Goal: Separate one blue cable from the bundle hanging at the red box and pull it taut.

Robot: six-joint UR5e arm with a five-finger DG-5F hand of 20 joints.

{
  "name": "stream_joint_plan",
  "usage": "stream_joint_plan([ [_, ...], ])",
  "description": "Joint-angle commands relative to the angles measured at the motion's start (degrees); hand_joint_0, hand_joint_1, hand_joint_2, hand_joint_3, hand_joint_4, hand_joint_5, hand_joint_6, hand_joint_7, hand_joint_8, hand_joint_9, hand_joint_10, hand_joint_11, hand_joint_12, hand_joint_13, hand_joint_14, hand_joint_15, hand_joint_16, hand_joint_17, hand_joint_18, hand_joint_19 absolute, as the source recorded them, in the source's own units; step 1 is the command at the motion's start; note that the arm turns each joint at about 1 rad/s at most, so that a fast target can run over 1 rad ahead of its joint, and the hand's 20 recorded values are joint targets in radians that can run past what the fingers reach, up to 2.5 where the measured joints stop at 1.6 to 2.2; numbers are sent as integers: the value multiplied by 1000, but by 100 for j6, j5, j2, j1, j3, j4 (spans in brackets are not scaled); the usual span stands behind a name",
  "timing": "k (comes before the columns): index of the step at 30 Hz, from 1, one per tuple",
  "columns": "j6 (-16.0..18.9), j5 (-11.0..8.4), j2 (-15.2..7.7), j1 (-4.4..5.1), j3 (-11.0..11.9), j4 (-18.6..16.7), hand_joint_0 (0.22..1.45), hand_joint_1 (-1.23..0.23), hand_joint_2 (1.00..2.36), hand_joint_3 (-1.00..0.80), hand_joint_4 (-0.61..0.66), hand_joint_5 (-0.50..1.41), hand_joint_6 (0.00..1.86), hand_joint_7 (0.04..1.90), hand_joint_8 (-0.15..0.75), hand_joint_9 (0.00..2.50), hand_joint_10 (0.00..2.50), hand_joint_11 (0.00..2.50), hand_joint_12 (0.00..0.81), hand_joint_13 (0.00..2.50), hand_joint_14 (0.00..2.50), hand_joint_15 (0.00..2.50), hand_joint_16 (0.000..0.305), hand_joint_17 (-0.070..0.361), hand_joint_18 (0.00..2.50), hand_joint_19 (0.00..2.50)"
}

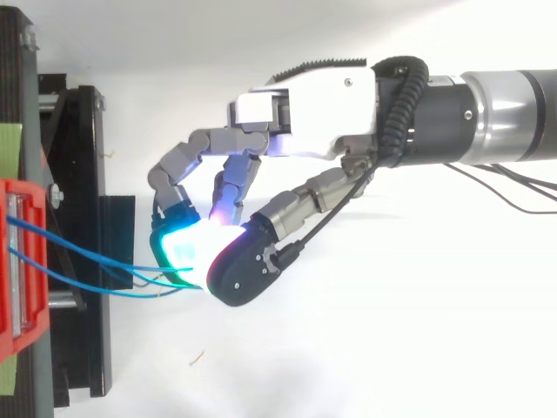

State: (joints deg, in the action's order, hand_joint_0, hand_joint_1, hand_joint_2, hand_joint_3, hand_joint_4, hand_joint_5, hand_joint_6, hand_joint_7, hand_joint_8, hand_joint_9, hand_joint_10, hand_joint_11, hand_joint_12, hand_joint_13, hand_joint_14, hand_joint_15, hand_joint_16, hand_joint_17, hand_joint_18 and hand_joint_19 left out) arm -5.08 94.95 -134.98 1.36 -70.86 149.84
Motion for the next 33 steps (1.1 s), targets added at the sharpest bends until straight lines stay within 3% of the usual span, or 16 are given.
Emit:
stream_joint_plan([
  [1,-2,-3,-2,4,2,19,572,-626,1002,-463,87,-142,763,1207,317,1193,21,907,373,1062,23,678,50,112,849,650],
  [9,-2,-20,-2,40,2,54,481,-529,1000,-500,136,-147,766,1142,345,1207,19,904,403,1099,21,654,56,126,914,630],
  [18,7,-117,-2,110,-7,81,562,-658,1000,-500,101,-151,785,1191,329,1229,20,951,378,1116,23,682,51,114,905,648],
  [22,-2,-117,7,127,2,81,591,-711,1008,-379,91,-164,832,1234,325,1240,21,995,370,1127,23,697,49,110,906,650],
  [33,16,-91,7,154,2,81,594,-738,1012,-249,95,-163,867,1241,343,1252,18,1003,391,1147,22,686,53,120,955,619],
])
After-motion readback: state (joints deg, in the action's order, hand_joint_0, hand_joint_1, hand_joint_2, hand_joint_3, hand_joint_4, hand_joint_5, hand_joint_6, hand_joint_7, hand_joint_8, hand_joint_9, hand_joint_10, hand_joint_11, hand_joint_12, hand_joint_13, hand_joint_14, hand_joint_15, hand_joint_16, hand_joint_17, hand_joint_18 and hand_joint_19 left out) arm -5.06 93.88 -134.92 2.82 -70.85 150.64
